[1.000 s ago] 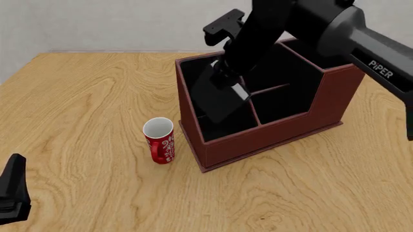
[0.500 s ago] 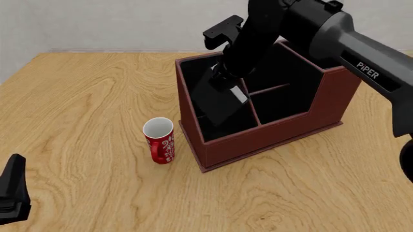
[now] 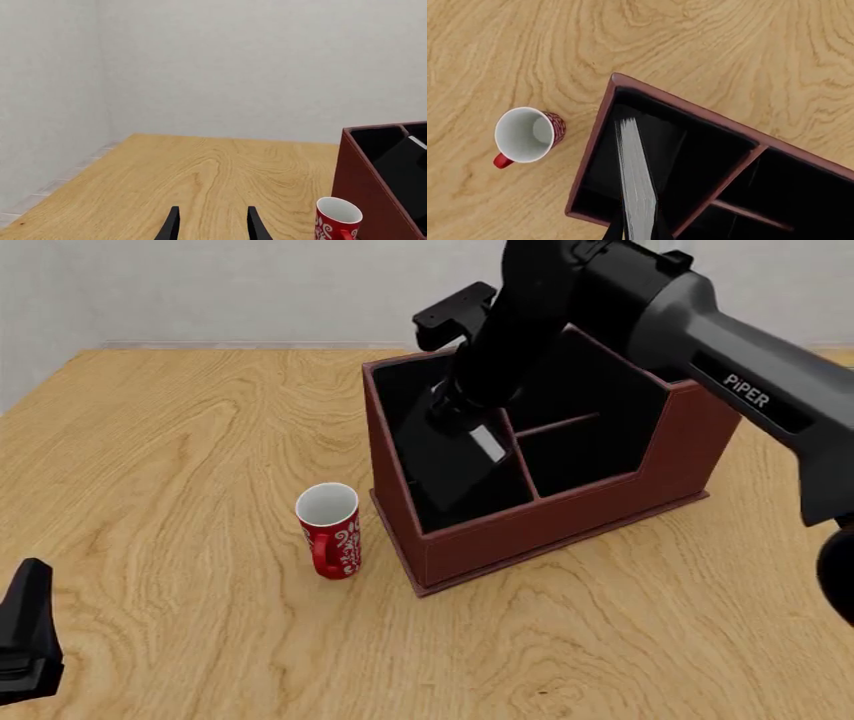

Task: Pick up the book and place it in the left compartment of the caddy.

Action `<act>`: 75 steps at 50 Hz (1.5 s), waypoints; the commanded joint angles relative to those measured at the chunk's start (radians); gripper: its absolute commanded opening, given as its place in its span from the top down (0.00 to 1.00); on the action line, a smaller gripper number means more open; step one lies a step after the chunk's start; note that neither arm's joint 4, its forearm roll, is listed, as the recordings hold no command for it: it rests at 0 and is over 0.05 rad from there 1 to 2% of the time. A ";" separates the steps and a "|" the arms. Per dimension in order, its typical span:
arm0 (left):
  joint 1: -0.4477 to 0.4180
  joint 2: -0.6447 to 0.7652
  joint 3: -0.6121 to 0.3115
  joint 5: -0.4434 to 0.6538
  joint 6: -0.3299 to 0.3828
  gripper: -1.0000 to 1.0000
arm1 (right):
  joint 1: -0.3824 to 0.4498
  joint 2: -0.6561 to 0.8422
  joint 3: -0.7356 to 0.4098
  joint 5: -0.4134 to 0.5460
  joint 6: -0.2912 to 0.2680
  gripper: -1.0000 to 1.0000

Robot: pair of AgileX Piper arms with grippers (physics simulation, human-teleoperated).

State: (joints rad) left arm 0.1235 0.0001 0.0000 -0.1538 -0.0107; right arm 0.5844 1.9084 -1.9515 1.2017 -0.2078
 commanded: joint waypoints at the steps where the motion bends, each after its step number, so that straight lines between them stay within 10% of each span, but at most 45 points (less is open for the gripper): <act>1: 0.006 0.000 -0.004 0.013 -0.023 0.00 | 0.000 -0.012 -0.001 0.011 -0.018 1.00; 47: 0.005 0.000 -0.001 0.011 -0.019 0.00 | -0.009 -0.020 0.067 -0.049 0.002 1.00; 48: 0.003 0.000 -0.002 0.011 -0.019 0.00 | -0.011 -0.021 0.068 -0.048 0.000 0.00; 75: -0.007 0.000 -0.049 0.049 -0.016 0.00 | -0.028 -0.014 -0.025 0.009 -0.011 0.00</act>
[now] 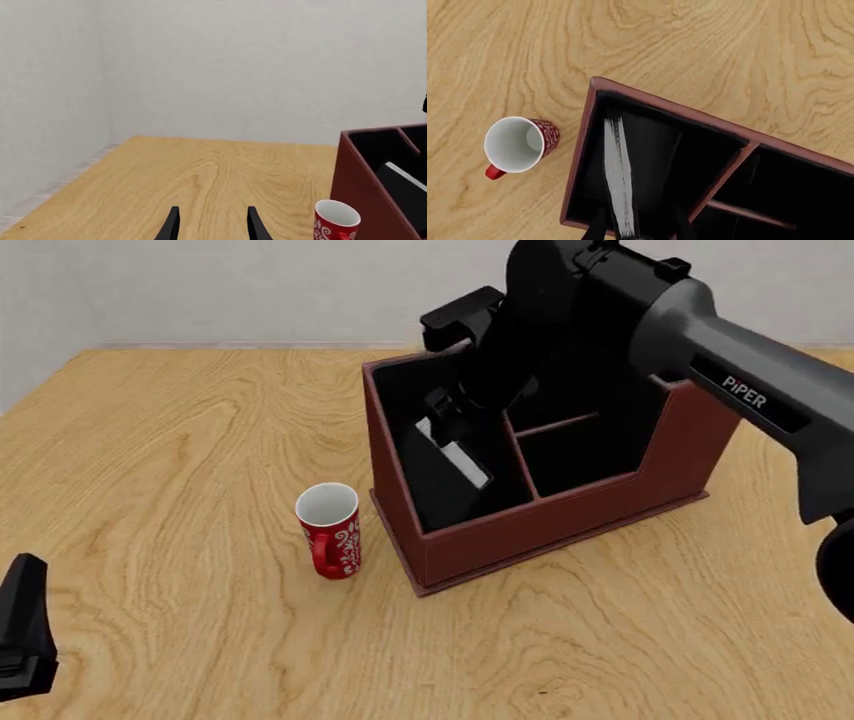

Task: Pick up the book and place it in the left compartment of the caddy.

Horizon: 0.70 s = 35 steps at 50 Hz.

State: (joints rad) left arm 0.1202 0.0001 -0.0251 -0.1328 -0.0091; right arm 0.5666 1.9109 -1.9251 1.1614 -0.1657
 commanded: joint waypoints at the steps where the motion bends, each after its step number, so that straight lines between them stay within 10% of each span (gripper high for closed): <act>1: -0.003 0.000 -0.024 0.028 -0.019 0.00 | -0.011 -0.016 -0.063 0.056 -0.054 0.00; 35: -0.060 0.000 0.022 -0.009 -0.012 0.00 | -0.147 -0.236 -0.095 0.058 -0.074 0.00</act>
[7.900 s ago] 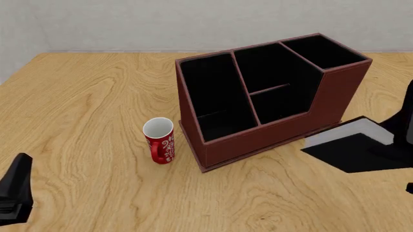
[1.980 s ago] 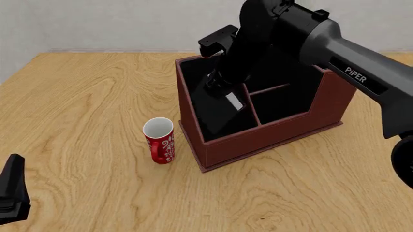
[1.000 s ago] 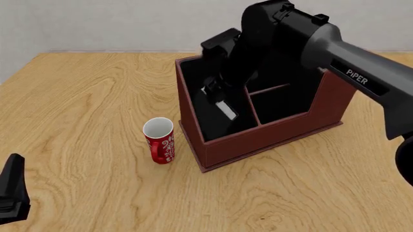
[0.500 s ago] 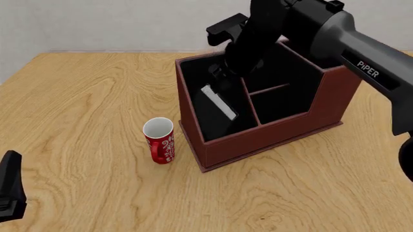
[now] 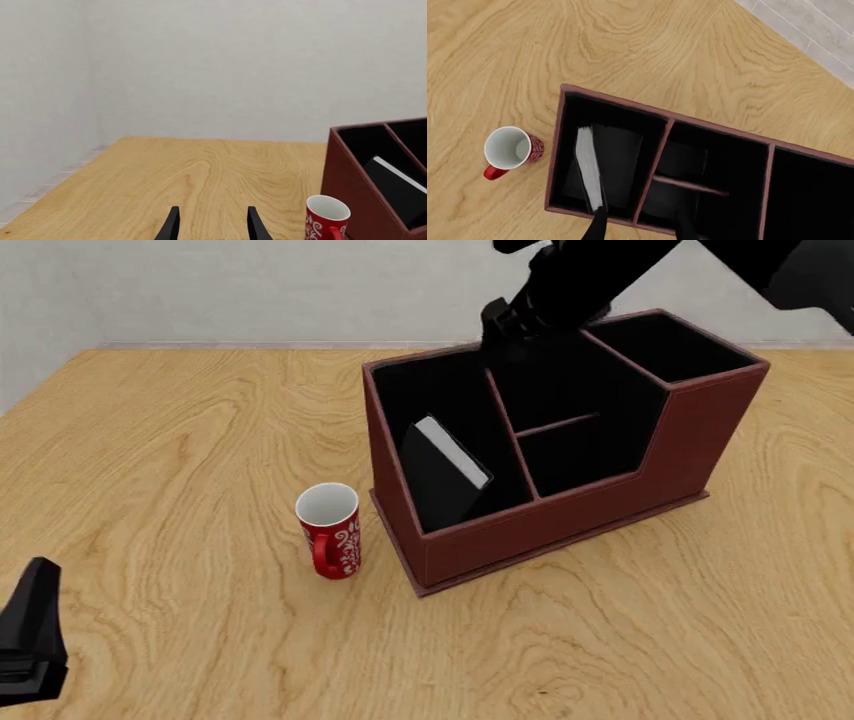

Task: Pick up the book and place it in the left compartment of the caddy.

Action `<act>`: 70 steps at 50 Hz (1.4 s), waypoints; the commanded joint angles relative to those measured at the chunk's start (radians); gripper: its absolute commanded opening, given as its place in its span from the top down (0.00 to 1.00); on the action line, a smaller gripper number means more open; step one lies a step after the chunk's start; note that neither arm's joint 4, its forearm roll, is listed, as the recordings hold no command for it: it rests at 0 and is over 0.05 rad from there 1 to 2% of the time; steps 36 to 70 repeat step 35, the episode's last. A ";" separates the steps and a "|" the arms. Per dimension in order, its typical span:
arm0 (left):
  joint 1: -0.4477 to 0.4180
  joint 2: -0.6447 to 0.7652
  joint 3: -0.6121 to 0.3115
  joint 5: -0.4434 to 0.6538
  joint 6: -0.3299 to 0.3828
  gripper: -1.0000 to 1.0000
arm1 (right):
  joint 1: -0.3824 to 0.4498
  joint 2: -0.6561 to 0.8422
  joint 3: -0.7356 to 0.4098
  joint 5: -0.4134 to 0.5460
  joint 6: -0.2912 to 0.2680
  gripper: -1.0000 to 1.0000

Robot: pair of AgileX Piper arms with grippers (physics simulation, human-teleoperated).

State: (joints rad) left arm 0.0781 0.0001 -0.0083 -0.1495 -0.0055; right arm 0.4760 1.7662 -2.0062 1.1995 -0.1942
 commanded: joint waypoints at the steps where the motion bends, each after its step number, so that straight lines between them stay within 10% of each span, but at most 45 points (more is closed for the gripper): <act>1: -0.020 0.000 0.005 0.008 -0.017 0.00 | -0.058 -0.100 -0.030 0.020 -0.022 0.00; 15: -0.038 0.000 -0.009 0.023 -0.015 0.00 | -0.111 -0.223 0.017 -0.013 -0.018 0.00; 35: -0.064 0.000 -0.044 0.048 -0.006 0.00 | -0.142 -0.508 0.400 -0.191 0.019 0.00; 70: -0.064 0.000 -0.044 0.048 -0.006 0.00 | -0.142 -0.508 0.400 -0.191 0.019 0.00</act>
